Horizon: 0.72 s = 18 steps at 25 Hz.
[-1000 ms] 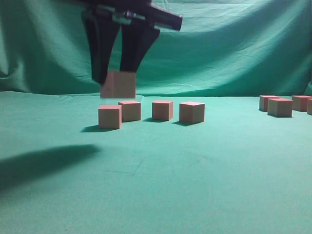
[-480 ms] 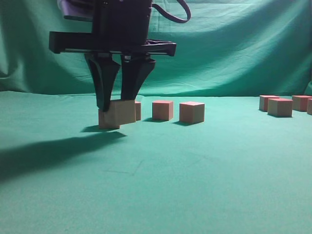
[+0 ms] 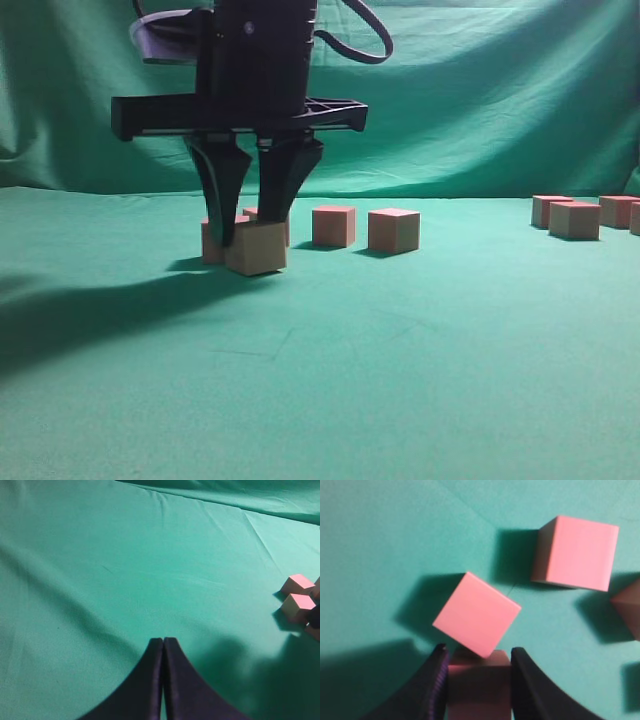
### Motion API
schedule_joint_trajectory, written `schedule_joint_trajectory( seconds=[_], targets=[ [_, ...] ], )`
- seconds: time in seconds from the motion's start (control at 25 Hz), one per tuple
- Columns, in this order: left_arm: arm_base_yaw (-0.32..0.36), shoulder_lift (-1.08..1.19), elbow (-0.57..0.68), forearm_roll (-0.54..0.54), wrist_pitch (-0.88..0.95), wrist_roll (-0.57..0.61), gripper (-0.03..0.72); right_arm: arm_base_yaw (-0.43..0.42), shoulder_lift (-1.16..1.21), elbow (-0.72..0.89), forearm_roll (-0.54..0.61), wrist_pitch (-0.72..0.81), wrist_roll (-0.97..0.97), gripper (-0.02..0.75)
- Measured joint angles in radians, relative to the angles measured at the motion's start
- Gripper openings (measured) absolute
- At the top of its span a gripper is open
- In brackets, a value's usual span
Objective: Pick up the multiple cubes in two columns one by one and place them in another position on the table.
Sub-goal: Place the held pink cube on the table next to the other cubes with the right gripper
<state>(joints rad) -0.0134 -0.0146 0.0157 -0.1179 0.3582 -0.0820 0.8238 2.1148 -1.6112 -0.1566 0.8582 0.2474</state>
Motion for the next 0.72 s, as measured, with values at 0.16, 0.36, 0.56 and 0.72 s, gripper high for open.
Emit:
schedule_joint_trajectory(
  seconds=[0.16,0.36,0.56,0.72],
  targets=[
    [0.000,0.000,0.000,0.000,0.000,0.000,0.000,0.000,0.000,0.000,-0.002,-0.028,0.011,0.263],
    [0.000,0.000,0.000,0.000,0.000,0.000,0.000,0.000,0.000,0.000,-0.002,-0.032,0.028,0.263],
    [0.000,0.000,0.000,0.000,0.000,0.000,0.000,0.000,0.000,0.000,-0.002,-0.034,0.028,0.263],
    [0.000,0.000,0.000,0.000,0.000,0.000,0.000,0.000,0.000,0.000,-0.002,-0.034,0.028,0.263]
  ],
)
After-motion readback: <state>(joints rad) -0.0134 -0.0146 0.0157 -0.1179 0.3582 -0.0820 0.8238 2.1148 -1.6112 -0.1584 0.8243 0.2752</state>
